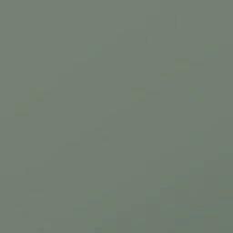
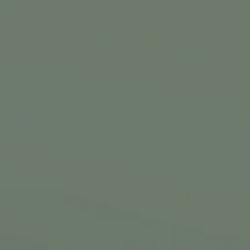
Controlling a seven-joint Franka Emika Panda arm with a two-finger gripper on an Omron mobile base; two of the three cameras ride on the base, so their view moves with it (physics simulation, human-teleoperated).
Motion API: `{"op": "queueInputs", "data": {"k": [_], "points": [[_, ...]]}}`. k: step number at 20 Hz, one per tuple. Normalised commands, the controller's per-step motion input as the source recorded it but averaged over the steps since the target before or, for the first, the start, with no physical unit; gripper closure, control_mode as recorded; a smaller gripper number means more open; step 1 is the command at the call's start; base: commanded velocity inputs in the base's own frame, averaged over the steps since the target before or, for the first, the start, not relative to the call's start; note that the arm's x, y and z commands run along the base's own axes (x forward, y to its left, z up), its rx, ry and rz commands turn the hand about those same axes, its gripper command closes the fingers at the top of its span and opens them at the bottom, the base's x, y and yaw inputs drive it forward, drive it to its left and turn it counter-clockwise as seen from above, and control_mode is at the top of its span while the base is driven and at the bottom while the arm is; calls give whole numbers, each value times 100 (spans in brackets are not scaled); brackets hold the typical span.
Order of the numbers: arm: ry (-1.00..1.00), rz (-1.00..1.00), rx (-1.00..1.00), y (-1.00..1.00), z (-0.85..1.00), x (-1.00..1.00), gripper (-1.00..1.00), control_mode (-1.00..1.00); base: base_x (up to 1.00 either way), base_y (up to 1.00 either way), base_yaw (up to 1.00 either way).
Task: Pick the chicken drumstick and lime from their plates and place them in the bowl. Then put the bowl in the fridge.
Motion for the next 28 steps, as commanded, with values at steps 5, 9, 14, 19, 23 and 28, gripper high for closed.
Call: {"op": "queueInputs", "data": {"k": [5,9,14,19,23,28], "points": [[0,0,0,0,0,0,100,100,16,94,0],[0,0,0,0,0,0,100,100,27,94,0],[0,0,0,0,0,0,100,100,36,90,-1],[0,0,0,0,0,0,100,100,54,75,-10],[0,0,0,0,0,0,100,100,67,55,-22],[0,0,0,0,0,0,100,100,74,44,-28]]}}
